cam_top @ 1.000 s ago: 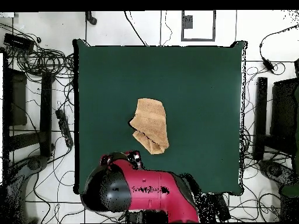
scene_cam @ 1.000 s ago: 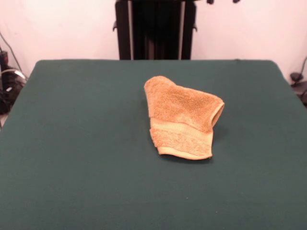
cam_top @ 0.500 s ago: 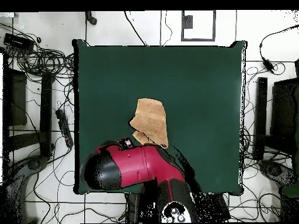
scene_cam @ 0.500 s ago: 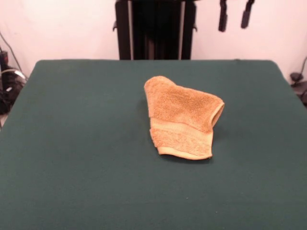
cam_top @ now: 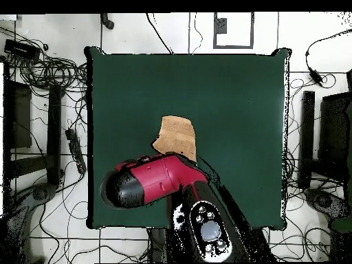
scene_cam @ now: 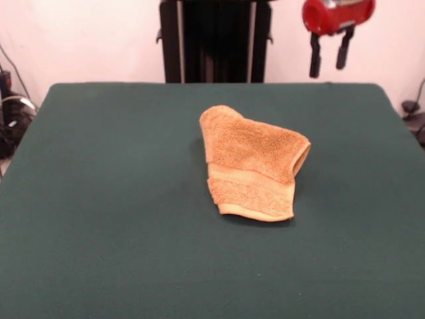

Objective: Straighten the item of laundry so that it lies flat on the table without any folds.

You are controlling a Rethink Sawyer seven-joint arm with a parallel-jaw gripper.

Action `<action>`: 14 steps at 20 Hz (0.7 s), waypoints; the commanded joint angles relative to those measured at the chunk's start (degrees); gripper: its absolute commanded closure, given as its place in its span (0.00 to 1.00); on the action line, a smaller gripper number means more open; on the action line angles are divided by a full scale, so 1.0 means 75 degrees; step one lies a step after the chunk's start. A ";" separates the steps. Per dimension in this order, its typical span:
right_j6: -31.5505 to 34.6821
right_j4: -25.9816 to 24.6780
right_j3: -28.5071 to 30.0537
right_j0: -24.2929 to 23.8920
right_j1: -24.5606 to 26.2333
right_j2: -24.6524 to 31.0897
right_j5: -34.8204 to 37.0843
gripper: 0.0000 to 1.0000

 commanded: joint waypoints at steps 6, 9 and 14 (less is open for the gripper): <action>-0.2124 -0.1406 -0.1166 -0.0388 0.1555 0.2098 0.0364 0.00; -0.2301 -0.1598 -0.1416 -0.0439 0.1836 0.2224 0.0517 0.00; -0.2833 -0.1978 -0.2108 -0.0541 0.2330 0.2553 0.1004 0.00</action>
